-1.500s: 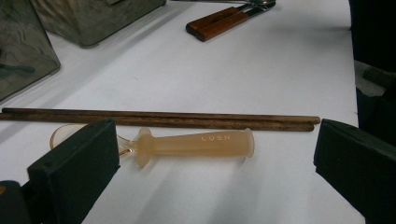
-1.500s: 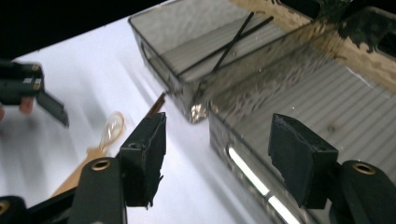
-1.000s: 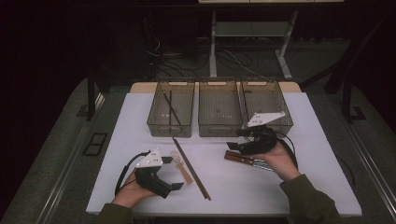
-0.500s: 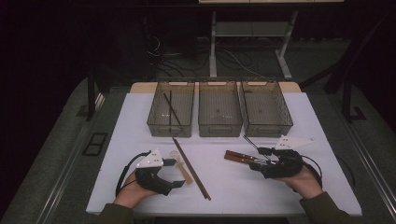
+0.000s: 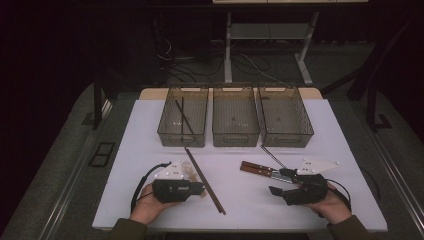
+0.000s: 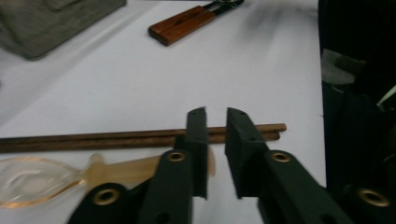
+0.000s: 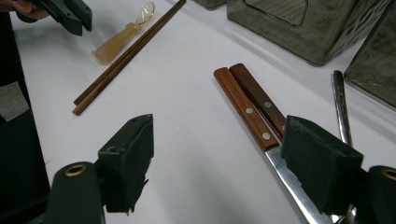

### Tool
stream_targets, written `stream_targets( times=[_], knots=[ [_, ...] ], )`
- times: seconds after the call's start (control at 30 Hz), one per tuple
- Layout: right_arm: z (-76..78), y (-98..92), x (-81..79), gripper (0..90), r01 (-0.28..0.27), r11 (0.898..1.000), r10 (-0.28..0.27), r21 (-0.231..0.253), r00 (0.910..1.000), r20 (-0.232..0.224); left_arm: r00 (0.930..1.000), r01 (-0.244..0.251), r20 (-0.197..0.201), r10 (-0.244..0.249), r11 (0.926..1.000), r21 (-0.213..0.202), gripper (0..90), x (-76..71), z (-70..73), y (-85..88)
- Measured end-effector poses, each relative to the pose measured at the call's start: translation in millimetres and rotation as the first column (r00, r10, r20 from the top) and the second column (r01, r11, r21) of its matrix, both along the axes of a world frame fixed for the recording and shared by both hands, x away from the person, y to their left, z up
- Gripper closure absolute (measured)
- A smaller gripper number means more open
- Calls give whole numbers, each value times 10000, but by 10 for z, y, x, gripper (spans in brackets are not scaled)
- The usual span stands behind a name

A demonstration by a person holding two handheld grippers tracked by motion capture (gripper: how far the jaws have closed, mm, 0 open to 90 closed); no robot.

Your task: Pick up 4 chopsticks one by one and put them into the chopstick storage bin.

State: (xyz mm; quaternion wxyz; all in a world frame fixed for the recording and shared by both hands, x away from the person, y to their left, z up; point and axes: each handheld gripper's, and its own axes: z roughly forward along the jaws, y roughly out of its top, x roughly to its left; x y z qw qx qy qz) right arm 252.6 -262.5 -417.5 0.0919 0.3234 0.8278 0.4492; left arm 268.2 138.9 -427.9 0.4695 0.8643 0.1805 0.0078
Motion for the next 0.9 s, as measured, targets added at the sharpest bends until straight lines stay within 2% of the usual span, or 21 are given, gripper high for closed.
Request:
stream_targets(
  times=[0.07,0.27,0.47,0.63,0.9],
  knots=[
    [-3,8,4,253,10,10000,-10,-12,10000,18,9998,192,-34,-192,9997,137,884,-2,0,-60],
    [-19,10,8,239,84,10000,-84,16,10000,53,9975,696,-156,-688,9958,586,890,-28,-53,-231],
    [-49,22,20,222,92,10000,-92,37,9999,50,9924,1227,-135,-1219,9861,1120,890,-52,-130,-382],
    [-54,18,21,220,85,9999,-86,57,9999,64,9893,1457,-261,-1434,9775,1522,889,-63,-180,-439],
    [-53,14,24,220,92,9999,-93,73,9999,89,9894,1449,-317,-1419,9796,1389,890,-42,-195,-495]
  ],
)
